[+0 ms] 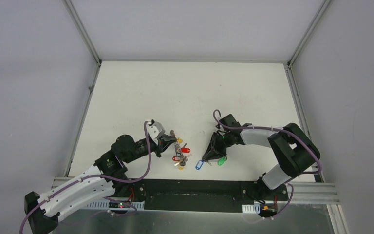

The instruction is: Put the keys on the keyring

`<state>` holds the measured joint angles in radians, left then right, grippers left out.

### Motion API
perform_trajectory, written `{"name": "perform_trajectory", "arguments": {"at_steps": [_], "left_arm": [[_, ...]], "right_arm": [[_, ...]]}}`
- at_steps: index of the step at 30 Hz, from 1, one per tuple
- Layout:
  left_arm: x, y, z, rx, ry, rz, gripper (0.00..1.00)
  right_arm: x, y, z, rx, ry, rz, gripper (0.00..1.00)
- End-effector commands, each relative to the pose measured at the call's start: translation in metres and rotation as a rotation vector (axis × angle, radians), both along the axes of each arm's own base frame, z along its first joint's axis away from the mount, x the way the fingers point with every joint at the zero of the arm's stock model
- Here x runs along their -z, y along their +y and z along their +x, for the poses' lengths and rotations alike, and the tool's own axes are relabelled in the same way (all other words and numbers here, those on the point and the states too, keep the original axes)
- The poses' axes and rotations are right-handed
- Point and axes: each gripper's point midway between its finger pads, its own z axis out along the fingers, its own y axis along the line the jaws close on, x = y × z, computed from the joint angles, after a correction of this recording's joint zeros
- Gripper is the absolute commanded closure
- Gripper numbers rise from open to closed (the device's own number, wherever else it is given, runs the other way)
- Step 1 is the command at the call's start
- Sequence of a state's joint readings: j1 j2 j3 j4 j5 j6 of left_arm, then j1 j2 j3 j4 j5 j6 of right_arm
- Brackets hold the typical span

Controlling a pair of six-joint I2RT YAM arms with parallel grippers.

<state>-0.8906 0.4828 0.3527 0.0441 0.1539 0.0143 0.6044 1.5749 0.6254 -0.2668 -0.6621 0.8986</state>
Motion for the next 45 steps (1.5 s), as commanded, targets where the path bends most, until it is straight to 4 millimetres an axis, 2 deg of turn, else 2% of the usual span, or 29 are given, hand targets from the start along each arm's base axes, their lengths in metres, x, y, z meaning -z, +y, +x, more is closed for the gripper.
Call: {"name": "perform_trajectory", "arguments": {"at_steps": [1, 7, 11, 15, 18, 22, 28, 33, 38, 42, 45], "left_arm": [[-0.044, 0.001, 0.002, -0.015, -0.082, -0.1, 1.0], [-0.046, 0.002, 0.001, -0.015, -0.087, -0.098, 1.0], [-0.046, 0.004, 0.001, -0.018, -0.089, -0.09, 1.0], [-0.048, 0.005, 0.001, -0.023, -0.096, -0.087, 1.0], [-0.05, 0.005, 0.001, -0.019, -0.104, -0.084, 1.0], [-0.053, 0.004, 0.0, -0.006, -0.115, -0.073, 1.0], [-0.057, -0.004, -0.004, 0.044, -0.128, -0.046, 1.0], [-0.055, -0.018, -0.007, 0.112, -0.115, -0.007, 1.0], [-0.052, -0.032, -0.012, 0.198, -0.122, 0.029, 1.0], [-0.056, -0.041, -0.016, 0.261, -0.181, 0.039, 1.0], [-0.06, -0.048, -0.021, 0.318, -0.234, 0.039, 1.0]], "right_arm": [[-0.001, 0.008, 0.008, -0.012, -0.026, 0.01, 0.8], [0.0, 0.009, 0.009, -0.046, -0.039, 0.01, 1.0], [-0.014, 0.008, 0.014, -0.114, -0.105, 0.007, 1.0], [-0.045, 0.006, 0.027, -0.197, -0.247, 0.002, 1.0], [-0.078, 0.002, 0.043, -0.253, -0.419, -0.013, 1.0], [-0.112, -0.008, 0.058, -0.321, -0.647, -0.029, 1.0], [-0.147, -0.02, 0.071, -0.426, -0.964, -0.03, 1.0], [-0.174, -0.024, 0.061, -0.556, -1.189, 0.046, 1.0], [-0.194, -0.018, 0.039, -0.702, -1.372, 0.2, 1.0], [-0.205, -0.007, 0.019, -0.813, -1.425, 0.363, 1.0], [-0.211, 0.002, 0.013, -0.849, -1.423, 0.438, 1.0]]}}
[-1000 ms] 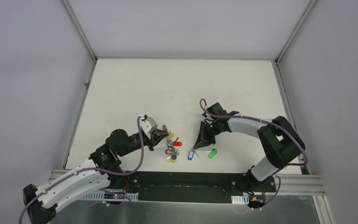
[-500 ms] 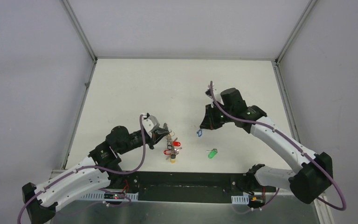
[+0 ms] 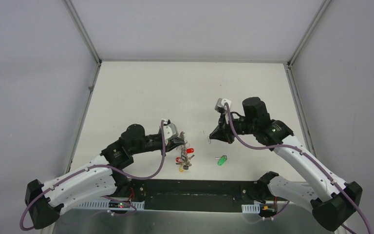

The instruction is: Put the keys on the keyring

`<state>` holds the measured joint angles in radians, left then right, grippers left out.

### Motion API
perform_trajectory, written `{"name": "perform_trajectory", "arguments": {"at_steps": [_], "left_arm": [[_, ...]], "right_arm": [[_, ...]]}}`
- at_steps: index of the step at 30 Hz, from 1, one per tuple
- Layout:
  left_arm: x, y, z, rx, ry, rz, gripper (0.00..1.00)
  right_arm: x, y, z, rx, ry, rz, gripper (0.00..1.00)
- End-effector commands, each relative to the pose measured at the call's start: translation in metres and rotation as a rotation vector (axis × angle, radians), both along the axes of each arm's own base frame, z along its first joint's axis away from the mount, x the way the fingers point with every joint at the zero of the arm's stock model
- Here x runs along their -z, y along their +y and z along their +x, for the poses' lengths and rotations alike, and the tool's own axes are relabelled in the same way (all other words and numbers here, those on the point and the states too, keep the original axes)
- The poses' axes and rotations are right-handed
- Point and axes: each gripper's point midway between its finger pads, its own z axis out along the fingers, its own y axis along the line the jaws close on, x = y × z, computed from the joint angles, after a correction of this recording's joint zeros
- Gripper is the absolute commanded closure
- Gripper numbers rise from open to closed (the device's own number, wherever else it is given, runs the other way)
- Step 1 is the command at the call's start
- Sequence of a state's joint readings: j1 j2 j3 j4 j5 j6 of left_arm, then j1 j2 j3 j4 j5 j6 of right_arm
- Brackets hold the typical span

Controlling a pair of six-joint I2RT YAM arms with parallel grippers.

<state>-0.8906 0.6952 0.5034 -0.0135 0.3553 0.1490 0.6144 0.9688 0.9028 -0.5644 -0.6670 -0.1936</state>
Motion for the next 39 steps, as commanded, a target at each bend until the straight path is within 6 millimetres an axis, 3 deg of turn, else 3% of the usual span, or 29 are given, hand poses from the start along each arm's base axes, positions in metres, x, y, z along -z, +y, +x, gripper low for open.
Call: {"name": "perform_trajectory", "arguments": {"at_steps": [1, 7, 16, 26, 39], "left_arm": [[-0.058, -0.017, -0.013, 0.145, -0.196, -0.121, 1.0], [-0.058, -0.02, -0.015, 0.173, -0.214, -0.119, 1.0], [-0.057, -0.021, -0.017, 0.185, -0.193, -0.124, 1.0], [-0.054, -0.02, -0.011, 0.146, -0.17, -0.119, 1.0], [-0.057, -0.02, -0.015, 0.162, -0.171, -0.13, 1.0]], "right_arm": [[-0.023, 0.022, -0.013, -0.204, -0.09, 0.101, 1.0], [-0.026, 0.046, -0.016, -0.268, -0.118, 0.113, 1.0], [-0.013, 0.078, -0.028, -0.336, -0.108, 0.067, 1.0], [-0.028, 0.087, -0.052, -0.419, -0.161, 0.119, 1.0], [-0.021, 0.084, -0.022, -0.244, -0.214, 0.036, 1.0]]}}
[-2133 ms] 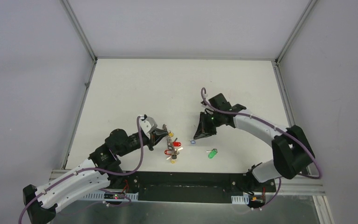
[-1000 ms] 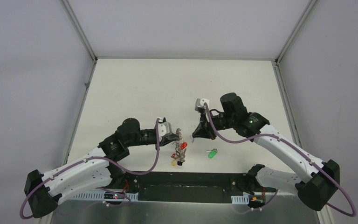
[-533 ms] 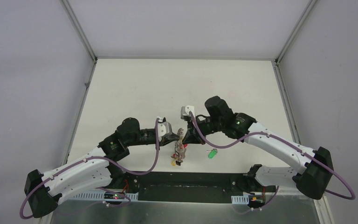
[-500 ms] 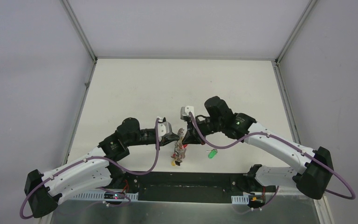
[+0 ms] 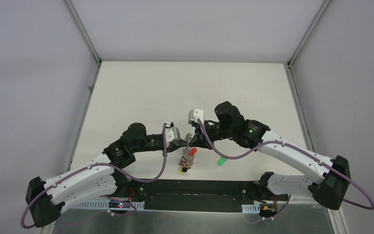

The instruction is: Put the keys on the keyring

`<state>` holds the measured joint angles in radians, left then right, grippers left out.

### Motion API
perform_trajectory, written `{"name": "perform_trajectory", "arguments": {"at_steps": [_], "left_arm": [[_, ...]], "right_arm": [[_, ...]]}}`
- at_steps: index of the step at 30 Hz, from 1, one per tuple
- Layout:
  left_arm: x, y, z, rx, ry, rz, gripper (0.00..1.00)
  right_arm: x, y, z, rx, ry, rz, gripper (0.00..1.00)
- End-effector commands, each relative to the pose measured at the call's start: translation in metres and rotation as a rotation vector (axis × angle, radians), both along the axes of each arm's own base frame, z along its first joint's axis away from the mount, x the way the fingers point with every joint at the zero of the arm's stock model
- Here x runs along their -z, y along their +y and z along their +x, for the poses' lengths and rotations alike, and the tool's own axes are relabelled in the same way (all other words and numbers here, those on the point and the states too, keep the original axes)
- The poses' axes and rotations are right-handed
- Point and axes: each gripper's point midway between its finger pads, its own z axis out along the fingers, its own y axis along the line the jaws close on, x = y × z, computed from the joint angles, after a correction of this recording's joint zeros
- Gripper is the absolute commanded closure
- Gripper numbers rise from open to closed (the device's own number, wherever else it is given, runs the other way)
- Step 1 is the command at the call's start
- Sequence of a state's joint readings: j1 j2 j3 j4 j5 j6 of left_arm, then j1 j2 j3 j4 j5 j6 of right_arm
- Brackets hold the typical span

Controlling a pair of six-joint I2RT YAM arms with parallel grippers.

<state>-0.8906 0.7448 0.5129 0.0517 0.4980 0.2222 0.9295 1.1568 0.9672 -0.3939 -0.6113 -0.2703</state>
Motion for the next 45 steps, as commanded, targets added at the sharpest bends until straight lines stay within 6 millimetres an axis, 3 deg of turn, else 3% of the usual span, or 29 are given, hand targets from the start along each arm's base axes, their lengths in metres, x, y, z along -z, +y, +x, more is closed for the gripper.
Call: {"name": "perform_trajectory", "arguments": {"at_steps": [1, 8, 21, 36, 39, 42, 43, 44, 45], "left_arm": [[-0.05, -0.004, -0.001, 0.017, -0.09, -0.126, 1.0], [-0.049, -0.004, -0.002, 0.019, -0.083, -0.126, 1.0], [-0.049, -0.003, -0.003, 0.019, -0.082, -0.124, 1.0], [-0.05, -0.002, -0.004, 0.017, -0.085, -0.132, 1.0], [-0.052, -0.001, -0.005, 0.021, -0.09, -0.14, 1.0], [-0.053, -0.001, -0.005, 0.019, -0.098, -0.149, 1.0], [-0.054, 0.0, -0.005, 0.018, -0.102, -0.151, 1.0], [-0.055, 0.0, -0.006, 0.019, -0.106, -0.156, 1.0], [-0.056, 0.001, -0.006, 0.02, -0.108, -0.161, 1.0]], "right_arm": [[-0.023, 0.004, 0.017, 0.068, -0.082, 0.041, 1.0], [-0.025, 0.004, 0.02, 0.093, -0.081, 0.044, 1.0], [-0.011, -0.001, 0.03, 0.191, -0.031, -0.021, 1.0], [0.003, 0.0, 0.028, 0.196, 0.018, -0.047, 1.0], [-0.001, 0.002, 0.026, 0.178, 0.007, -0.02, 0.82], [-0.008, 0.002, 0.026, 0.178, -0.03, 0.03, 0.59], [-0.008, 0.0, 0.025, 0.179, -0.039, 0.045, 0.59], [-0.009, -0.001, 0.026, 0.185, -0.054, 0.06, 0.46], [-0.011, -0.002, 0.026, 0.186, -0.064, 0.074, 0.43]]}}
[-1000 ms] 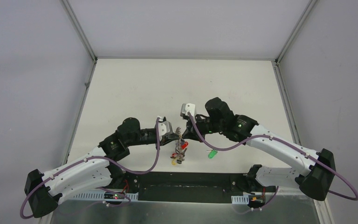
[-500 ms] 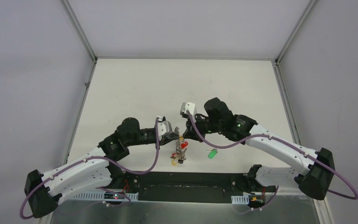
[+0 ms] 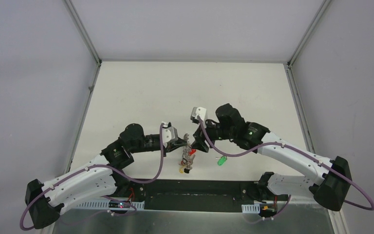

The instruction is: Put the keys on the keyring

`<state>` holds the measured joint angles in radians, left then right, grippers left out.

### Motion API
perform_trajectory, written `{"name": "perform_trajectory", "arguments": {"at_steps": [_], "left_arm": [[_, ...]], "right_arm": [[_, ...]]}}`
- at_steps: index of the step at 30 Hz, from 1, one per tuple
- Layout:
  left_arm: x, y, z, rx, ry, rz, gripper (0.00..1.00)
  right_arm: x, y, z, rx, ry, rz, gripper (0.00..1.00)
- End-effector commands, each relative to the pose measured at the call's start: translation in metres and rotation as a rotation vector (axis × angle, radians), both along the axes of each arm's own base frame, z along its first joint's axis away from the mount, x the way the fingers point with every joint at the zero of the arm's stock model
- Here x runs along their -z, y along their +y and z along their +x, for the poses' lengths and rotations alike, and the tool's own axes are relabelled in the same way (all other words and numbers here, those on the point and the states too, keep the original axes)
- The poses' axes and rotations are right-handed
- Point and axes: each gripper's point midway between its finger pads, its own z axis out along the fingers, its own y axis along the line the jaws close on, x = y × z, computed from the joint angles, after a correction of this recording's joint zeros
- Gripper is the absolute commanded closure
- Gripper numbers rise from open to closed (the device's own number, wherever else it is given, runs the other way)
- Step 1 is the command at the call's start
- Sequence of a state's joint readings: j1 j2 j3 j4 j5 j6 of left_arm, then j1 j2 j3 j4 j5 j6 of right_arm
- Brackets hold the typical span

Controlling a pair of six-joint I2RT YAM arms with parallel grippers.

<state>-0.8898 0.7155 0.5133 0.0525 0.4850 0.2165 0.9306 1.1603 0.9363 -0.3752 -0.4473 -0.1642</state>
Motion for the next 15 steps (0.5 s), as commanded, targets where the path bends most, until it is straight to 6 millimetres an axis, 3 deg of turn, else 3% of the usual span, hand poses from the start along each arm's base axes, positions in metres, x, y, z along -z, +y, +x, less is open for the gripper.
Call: {"name": "perform_trajectory", "arguments": {"at_steps": [1, 4, 15], "left_arm": [[-0.048, -0.003, -0.007, 0.037, -0.098, -0.139, 1.0], [-0.051, -0.002, -0.008, 0.043, -0.11, -0.153, 1.0], [-0.054, -0.001, -0.009, 0.04, -0.111, -0.175, 1.0]], "right_arm": [[-0.03, 0.005, 0.004, -0.003, -0.116, 0.141, 0.43], [-0.034, 0.006, 0.001, -0.019, -0.125, 0.168, 0.44], [-0.041, 0.017, -0.011, -0.107, -0.115, 0.243, 0.68]]}}
